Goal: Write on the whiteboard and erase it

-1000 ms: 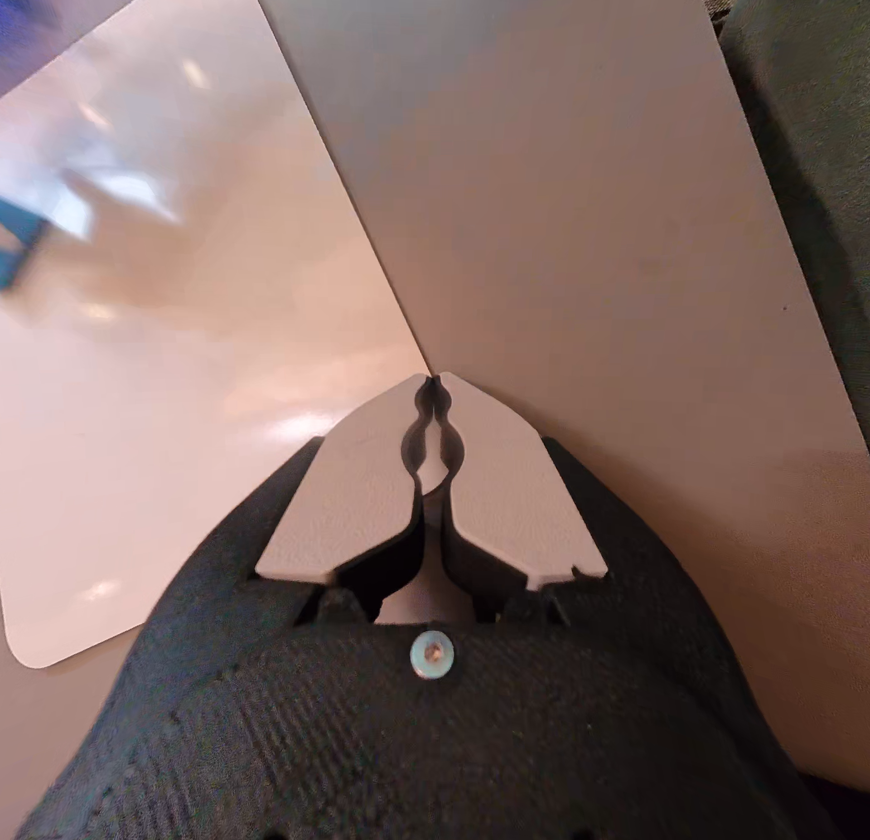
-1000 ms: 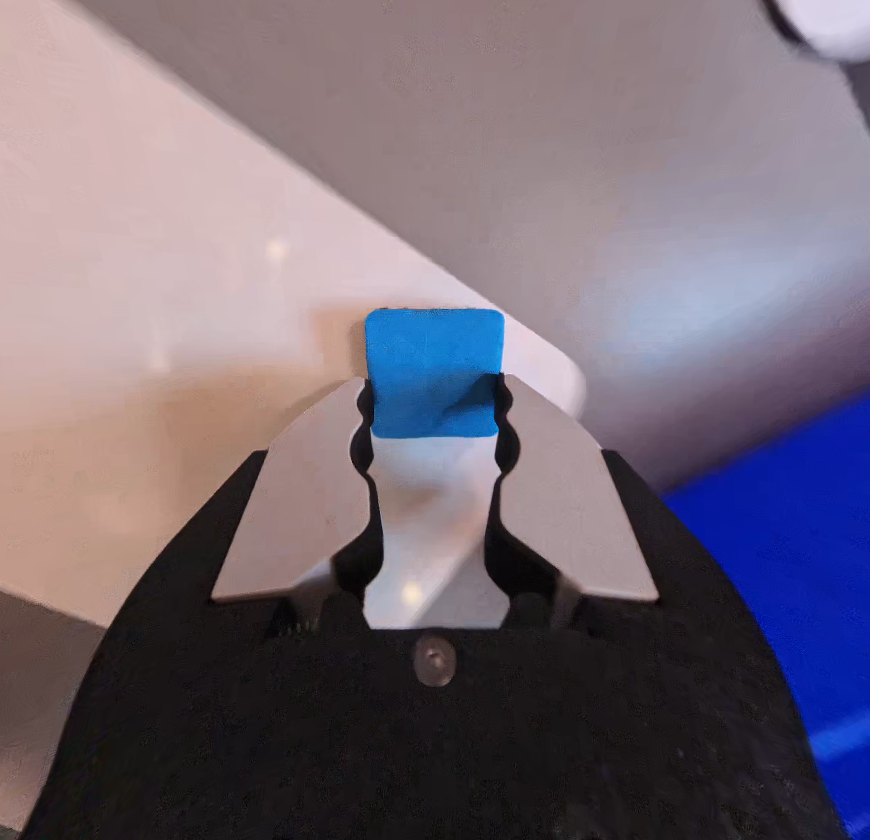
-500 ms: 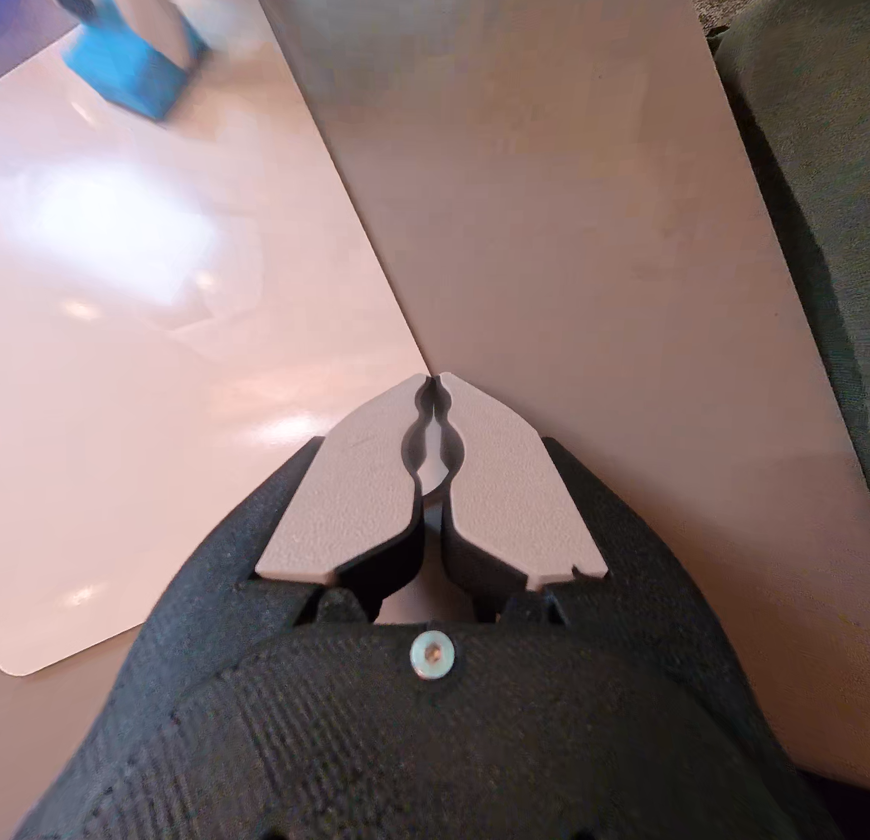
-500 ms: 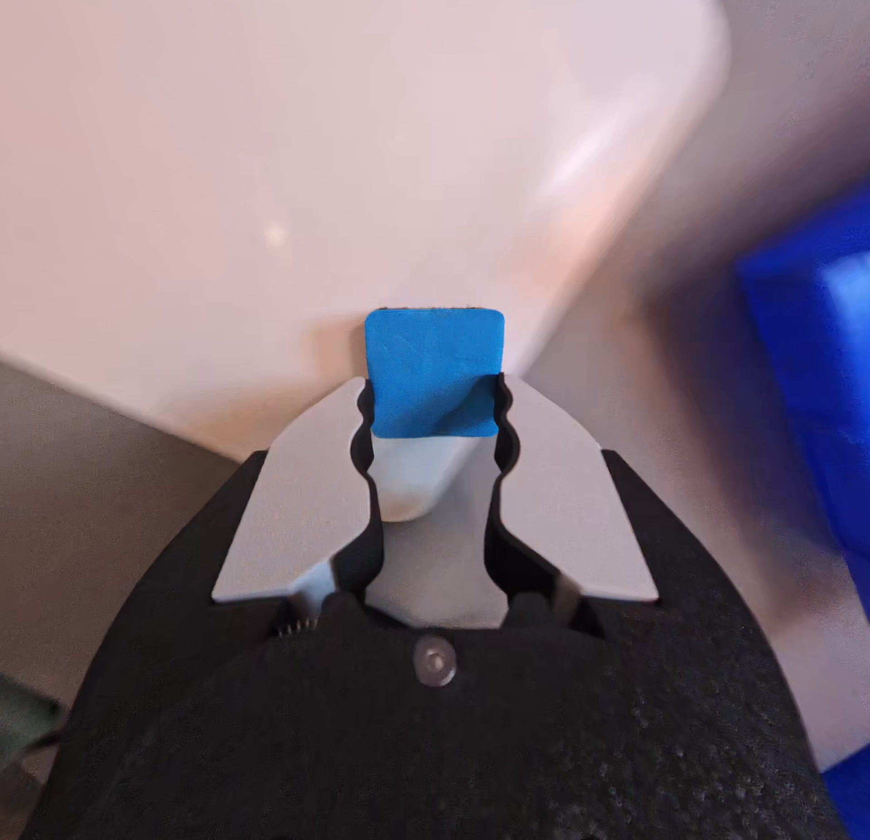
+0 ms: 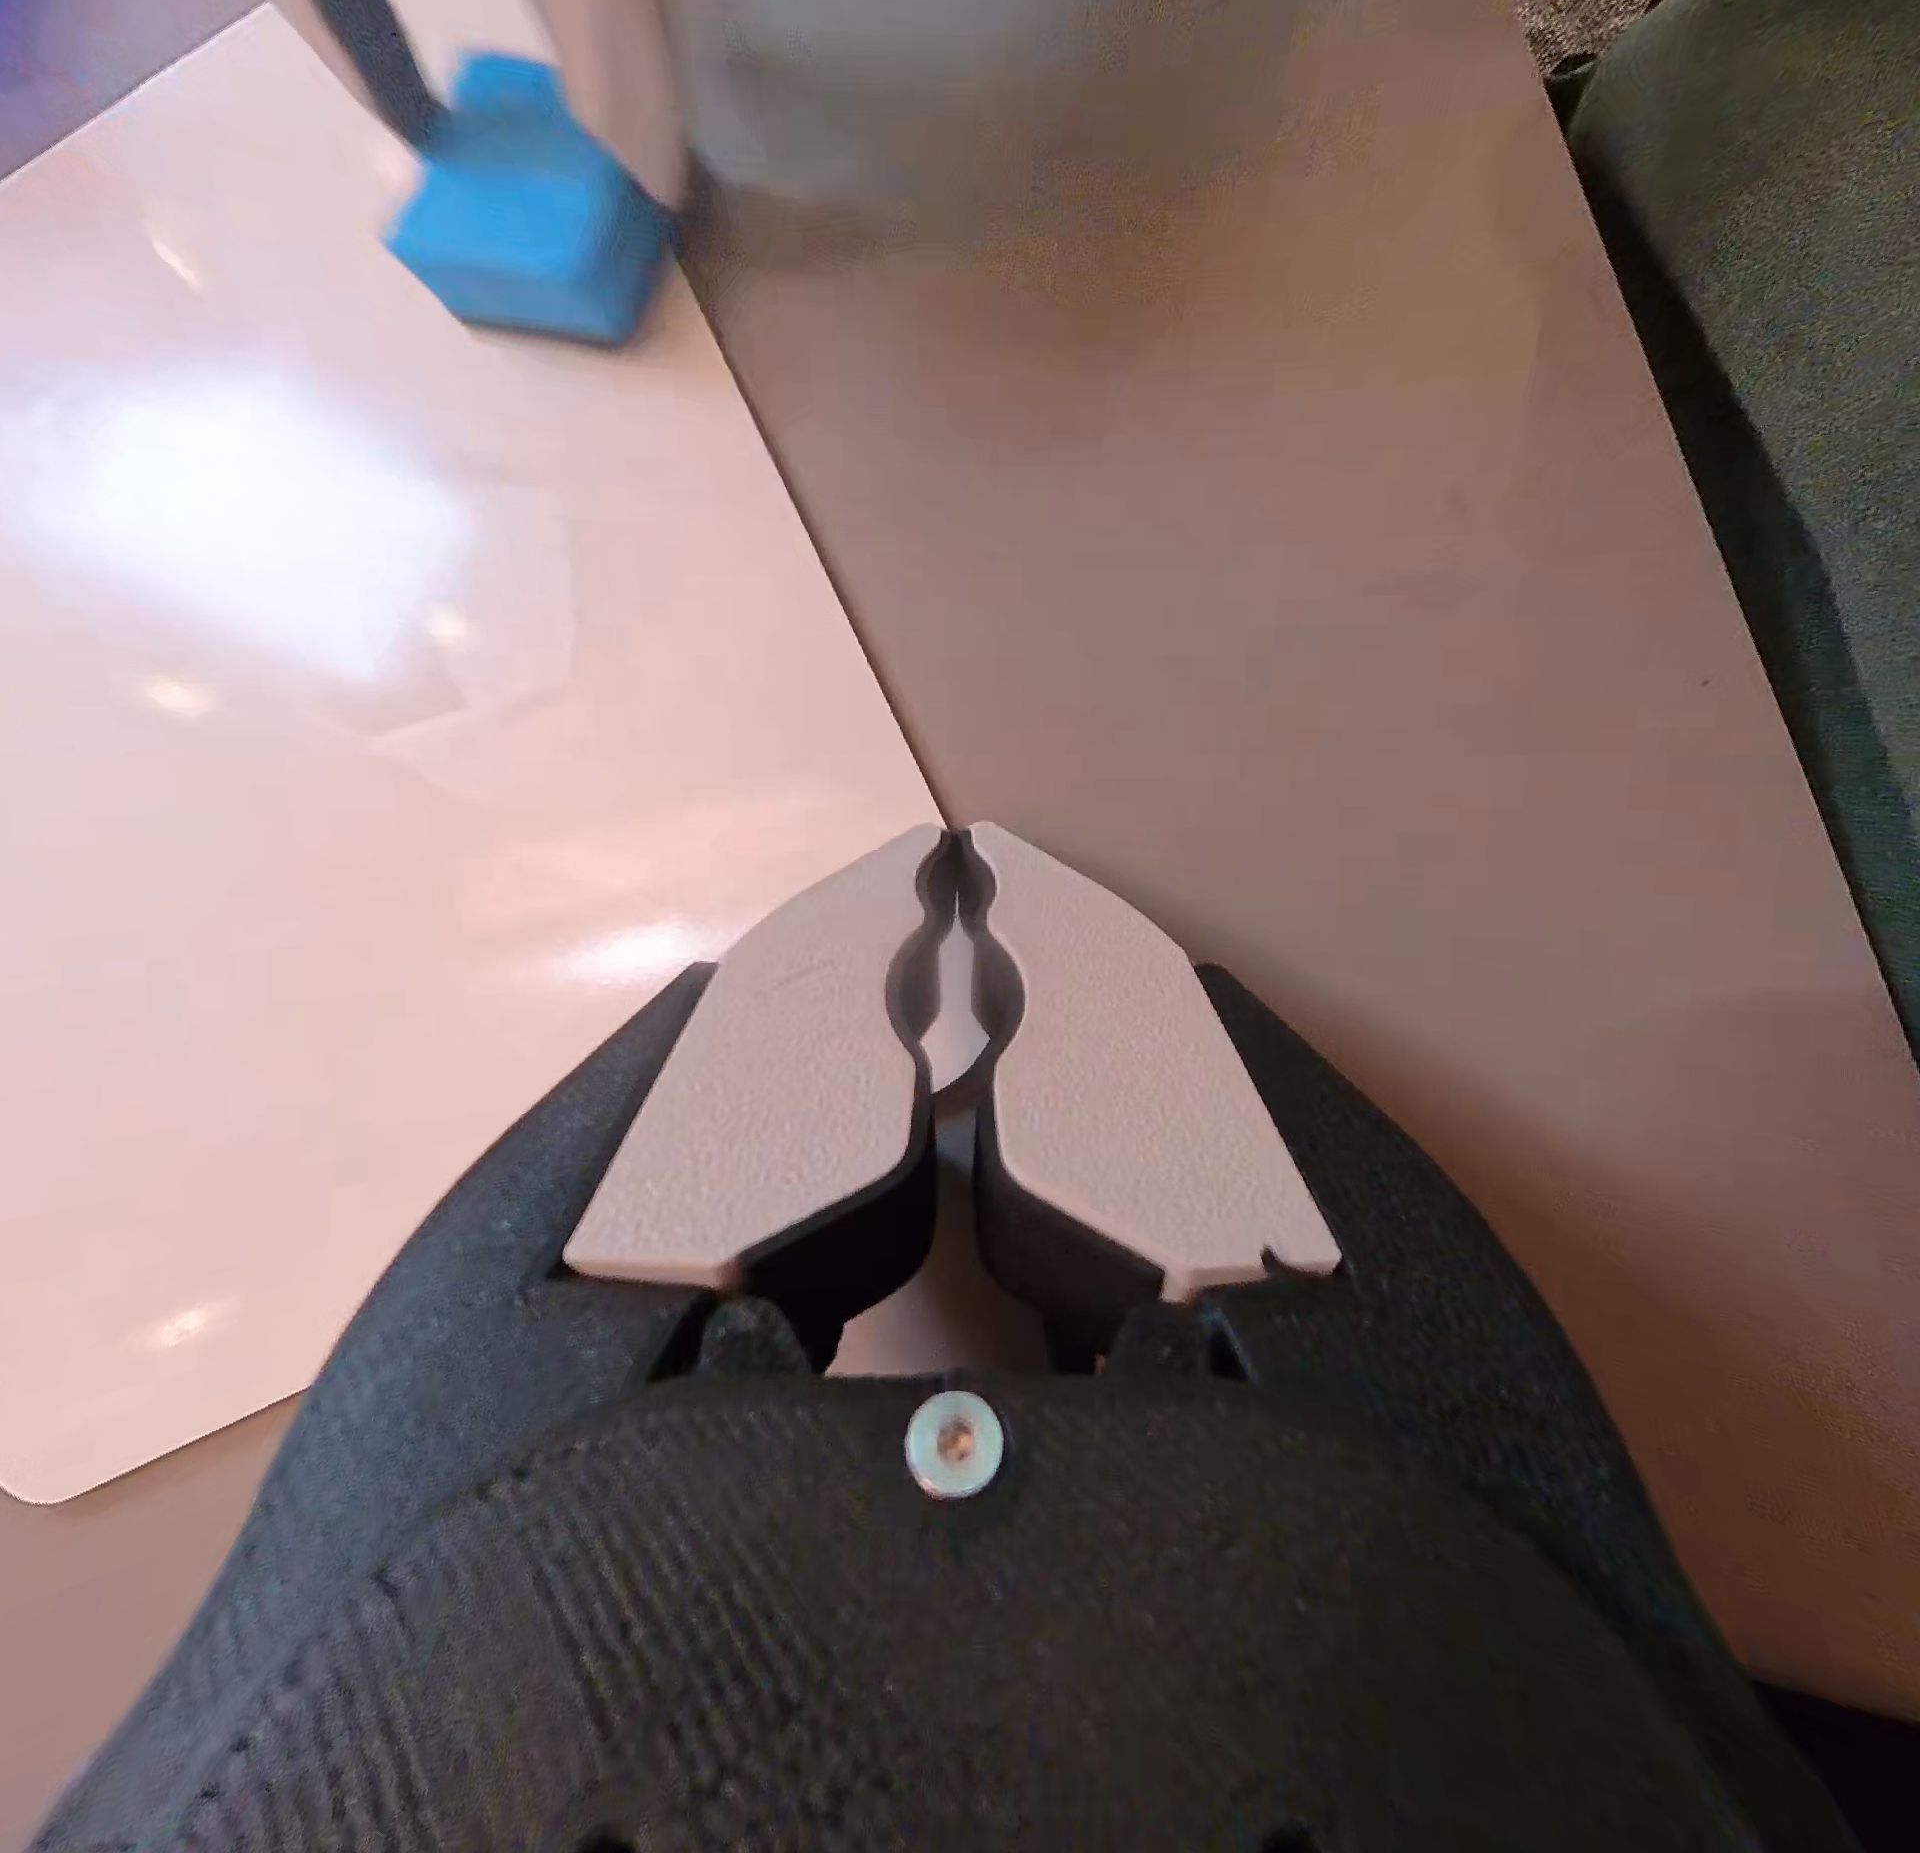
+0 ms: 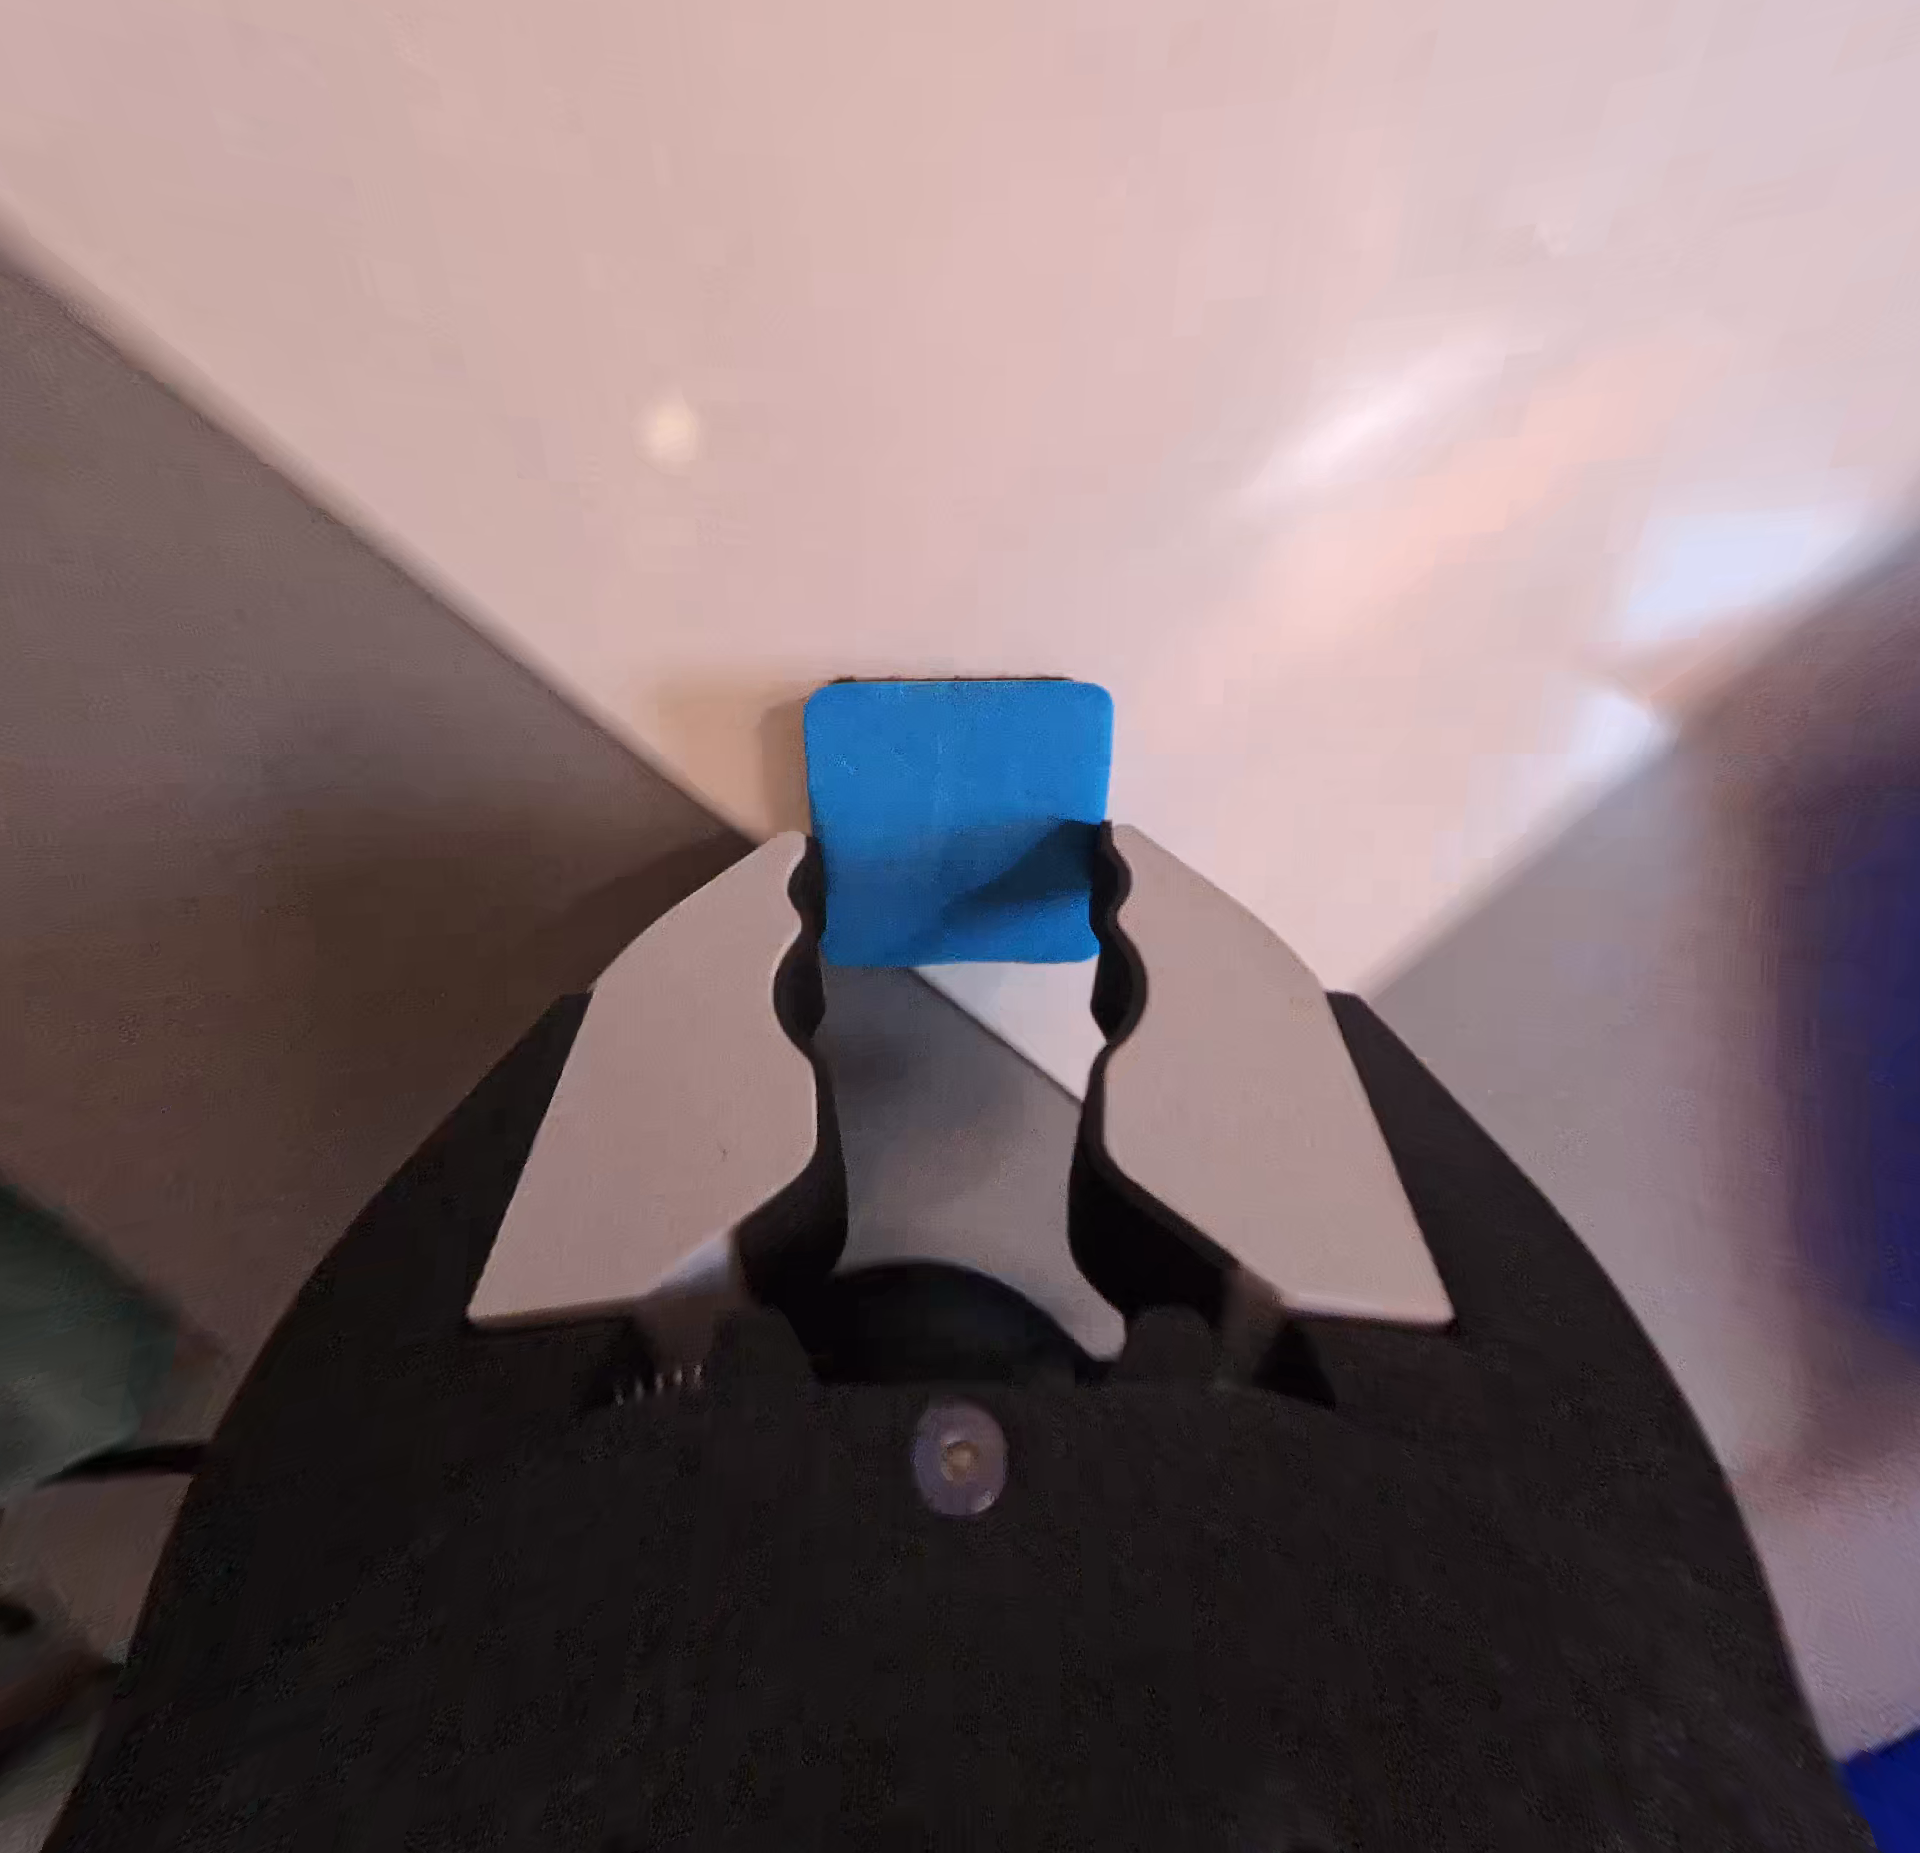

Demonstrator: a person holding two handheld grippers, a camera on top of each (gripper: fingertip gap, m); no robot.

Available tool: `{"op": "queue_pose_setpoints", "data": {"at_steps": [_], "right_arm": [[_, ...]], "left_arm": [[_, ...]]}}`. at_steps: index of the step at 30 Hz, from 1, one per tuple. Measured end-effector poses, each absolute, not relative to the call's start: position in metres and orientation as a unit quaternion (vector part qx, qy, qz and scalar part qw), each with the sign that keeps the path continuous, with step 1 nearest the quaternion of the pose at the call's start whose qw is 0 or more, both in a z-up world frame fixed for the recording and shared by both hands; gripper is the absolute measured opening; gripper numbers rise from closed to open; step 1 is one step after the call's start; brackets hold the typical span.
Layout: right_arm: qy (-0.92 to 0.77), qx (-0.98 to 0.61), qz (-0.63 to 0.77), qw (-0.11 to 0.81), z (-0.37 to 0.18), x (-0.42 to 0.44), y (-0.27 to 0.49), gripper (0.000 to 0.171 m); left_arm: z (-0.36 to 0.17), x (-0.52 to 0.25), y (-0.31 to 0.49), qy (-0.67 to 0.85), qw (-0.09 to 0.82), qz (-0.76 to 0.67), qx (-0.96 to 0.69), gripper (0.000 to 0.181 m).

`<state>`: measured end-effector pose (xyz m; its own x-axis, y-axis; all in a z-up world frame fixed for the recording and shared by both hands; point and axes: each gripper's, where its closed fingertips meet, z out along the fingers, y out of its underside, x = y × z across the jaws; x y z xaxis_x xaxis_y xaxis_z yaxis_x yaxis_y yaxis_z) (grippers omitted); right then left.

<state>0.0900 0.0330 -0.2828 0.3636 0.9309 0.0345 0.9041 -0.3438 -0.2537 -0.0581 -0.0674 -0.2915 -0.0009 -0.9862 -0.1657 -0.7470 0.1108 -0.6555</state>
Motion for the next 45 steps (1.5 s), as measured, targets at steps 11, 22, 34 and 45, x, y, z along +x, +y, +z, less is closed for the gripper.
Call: {"op": "queue_pose_setpoints", "data": {"at_steps": [11,22,34,45], "right_arm": [[-0.575,-0.803,0.101,0.117,-0.281,0.101,0.006,0.05],[-0.56,-0.681,0.241,0.406,-0.214,0.031,0.063,0.05],[-0.593,-0.581,0.211,0.516,-0.224,0.0,0.066,0.05],[-0.626,-0.56,0.148,0.522,-0.231,0.0,0.057,0.051]], "left_arm": [[-0.289,-0.057,-0.067,0.69,0.317,-0.181,-0.624,0.0],[-0.204,-0.046,-0.008,0.473,0.435,-0.372,-0.67,0.017],[-0.201,-0.003,0.064,0.266,0.398,-0.469,-0.742,0.052],[-0.226,0.0,0.056,0.235,0.319,-0.558,-0.729,0.024]]}}
